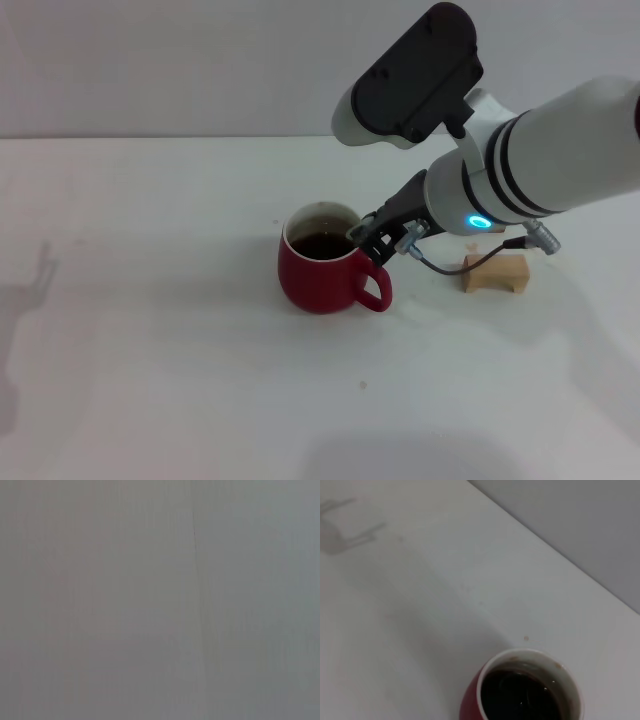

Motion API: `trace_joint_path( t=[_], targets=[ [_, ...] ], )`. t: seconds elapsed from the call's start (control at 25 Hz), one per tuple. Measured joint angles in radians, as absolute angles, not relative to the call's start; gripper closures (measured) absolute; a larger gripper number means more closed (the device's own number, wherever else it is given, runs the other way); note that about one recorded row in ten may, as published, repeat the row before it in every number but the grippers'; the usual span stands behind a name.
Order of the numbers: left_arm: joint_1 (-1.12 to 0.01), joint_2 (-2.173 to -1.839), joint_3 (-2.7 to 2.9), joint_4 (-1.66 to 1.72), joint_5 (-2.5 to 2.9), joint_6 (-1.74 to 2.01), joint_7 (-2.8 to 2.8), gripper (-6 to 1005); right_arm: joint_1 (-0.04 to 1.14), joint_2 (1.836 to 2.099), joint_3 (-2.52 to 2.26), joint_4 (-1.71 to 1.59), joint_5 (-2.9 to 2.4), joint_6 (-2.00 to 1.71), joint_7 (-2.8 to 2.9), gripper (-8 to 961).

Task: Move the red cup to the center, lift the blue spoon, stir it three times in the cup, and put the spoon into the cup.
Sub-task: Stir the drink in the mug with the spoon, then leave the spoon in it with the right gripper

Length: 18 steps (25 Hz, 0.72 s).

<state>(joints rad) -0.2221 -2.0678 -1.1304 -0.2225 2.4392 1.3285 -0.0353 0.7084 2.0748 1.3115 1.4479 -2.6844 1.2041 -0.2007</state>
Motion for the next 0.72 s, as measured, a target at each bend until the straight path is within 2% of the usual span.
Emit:
trace_joint_path(
  t=[0.36, 0.72],
  targets=[
    [-0.225, -2.07, -1.129, -0.227, 2.439, 1.328, -0.035, 150, 0.688, 2.081, 1.261, 1.508, -2.678, 1.242, -0.195, 826],
    [-0.226, -2.069, -1.125, -0.23, 2.439, 1.334, -0.035, 150, 0.729, 2.08, 1.265, 1.443, -2.674, 1.166, -0.193, 825]
  ],
)
